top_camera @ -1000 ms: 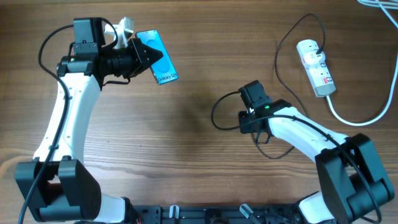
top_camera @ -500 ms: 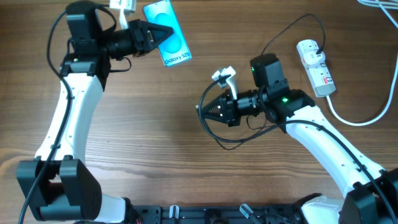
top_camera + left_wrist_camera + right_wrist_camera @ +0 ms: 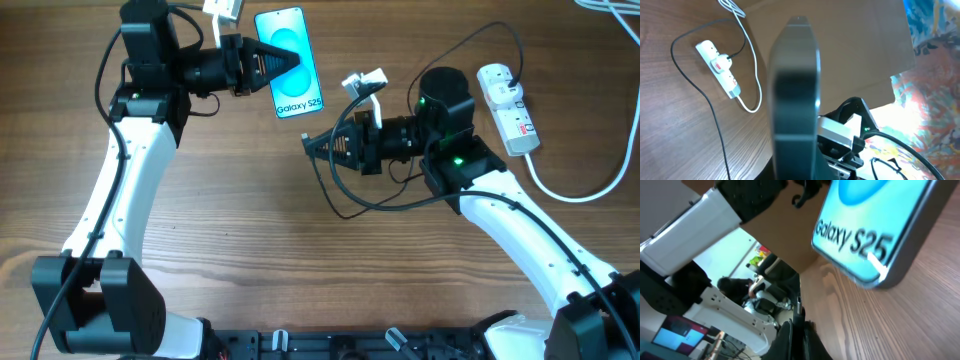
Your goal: Plug charger to phone and switch on socket
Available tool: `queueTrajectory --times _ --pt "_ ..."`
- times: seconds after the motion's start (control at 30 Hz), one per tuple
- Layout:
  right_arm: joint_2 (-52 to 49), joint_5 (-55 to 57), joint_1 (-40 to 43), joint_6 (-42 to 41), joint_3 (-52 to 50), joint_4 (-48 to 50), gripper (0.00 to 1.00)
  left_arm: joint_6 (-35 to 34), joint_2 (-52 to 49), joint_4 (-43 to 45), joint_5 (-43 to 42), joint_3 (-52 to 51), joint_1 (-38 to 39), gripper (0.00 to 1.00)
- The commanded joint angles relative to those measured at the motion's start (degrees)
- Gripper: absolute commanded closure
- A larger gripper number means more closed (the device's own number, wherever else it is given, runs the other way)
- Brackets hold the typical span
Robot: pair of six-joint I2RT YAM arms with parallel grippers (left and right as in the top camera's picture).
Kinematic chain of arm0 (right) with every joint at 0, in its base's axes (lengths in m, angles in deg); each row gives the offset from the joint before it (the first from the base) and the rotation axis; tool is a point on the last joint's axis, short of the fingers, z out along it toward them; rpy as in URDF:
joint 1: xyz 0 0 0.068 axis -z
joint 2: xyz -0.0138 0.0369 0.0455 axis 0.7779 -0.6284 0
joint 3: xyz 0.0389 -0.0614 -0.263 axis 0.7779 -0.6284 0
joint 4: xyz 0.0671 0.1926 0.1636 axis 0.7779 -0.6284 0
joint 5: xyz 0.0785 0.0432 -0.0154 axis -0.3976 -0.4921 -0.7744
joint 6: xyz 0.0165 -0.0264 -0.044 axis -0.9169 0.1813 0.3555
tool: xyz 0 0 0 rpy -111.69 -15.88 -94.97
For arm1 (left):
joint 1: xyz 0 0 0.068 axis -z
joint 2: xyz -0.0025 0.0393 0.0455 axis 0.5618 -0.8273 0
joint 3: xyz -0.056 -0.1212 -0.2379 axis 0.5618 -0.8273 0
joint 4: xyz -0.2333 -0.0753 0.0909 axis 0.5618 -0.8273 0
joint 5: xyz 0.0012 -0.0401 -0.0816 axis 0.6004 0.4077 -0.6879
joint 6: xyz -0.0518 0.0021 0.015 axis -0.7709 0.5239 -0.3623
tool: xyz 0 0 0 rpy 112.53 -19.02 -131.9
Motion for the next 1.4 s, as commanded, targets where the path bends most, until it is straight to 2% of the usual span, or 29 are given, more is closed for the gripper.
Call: queueTrajectory --times 0.0,0.23,0.37,0.53,0.67,1.37 --pt "-0.1 -1.2 0.1 -4.9 0.6 3.5 0.96 -2.5 0.4 0.5 -2.4 0.7 -0.1 0.96" --pt "-0.1 0.9 0.2 -7.6 0.6 3.8 0.96 -7.9 0.5 0.4 -4.9 0.7 -0.1 0.96" --pt "-0.1 1.7 0.1 -9.2 0.6 4.2 0.96 -7.2 0.5 0.5 -3.3 0.7 -0.1 0.96" --pt "-0.1 2.7 0.1 -9.2 0.6 4.3 0.96 -2.8 0.5 0.6 -2.4 0.7 1.2 0.96" --pt "-0.1 3.1 0.1 -10.3 0.6 4.3 0.96 -2.9 0.5 4.9 -2.3 0.7 2.8 0.96" --pt "-0.1 2.2 2.1 -12.9 0.6 6.4 0.96 -3.1 0.5 9.0 -0.7 0.7 2.4 0.96"
